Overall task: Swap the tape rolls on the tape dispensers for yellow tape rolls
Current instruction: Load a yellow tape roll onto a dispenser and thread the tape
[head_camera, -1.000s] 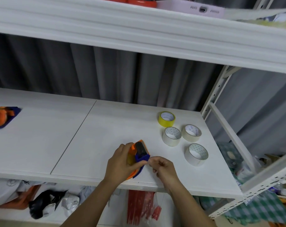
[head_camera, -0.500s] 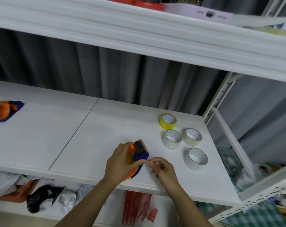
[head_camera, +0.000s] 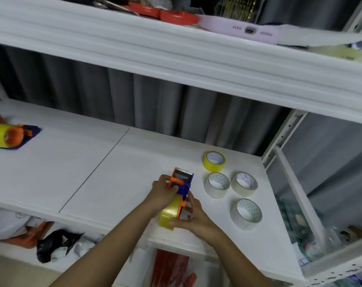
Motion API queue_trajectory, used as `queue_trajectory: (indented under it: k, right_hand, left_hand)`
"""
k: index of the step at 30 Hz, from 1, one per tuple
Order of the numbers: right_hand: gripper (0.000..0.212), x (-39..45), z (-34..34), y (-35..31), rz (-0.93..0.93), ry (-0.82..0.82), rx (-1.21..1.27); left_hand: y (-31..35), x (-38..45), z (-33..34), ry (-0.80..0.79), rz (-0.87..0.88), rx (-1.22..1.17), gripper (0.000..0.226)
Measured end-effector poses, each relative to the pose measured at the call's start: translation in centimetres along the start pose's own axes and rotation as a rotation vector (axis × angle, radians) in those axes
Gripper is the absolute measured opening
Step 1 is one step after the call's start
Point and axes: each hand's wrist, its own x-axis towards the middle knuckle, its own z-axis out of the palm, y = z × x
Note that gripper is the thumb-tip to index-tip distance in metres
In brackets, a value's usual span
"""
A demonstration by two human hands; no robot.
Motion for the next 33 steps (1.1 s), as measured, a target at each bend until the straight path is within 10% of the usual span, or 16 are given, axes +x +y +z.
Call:
queue_trajectory:
  k: [10,33]
  right_hand:
    - [0.039,2.4,-1.3,-0.2,0.158,0.030,0.285]
    - [0.100,21.7,27.7,-11.4,0.349,-0.403,0.245]
  left_hand:
    - [0.3,-0.9,-1.6,-0.005,0.025,-0.321,0.014]
    - [-8.0,-0.5,-31.5,0.573,0.077,-0.003,0.027]
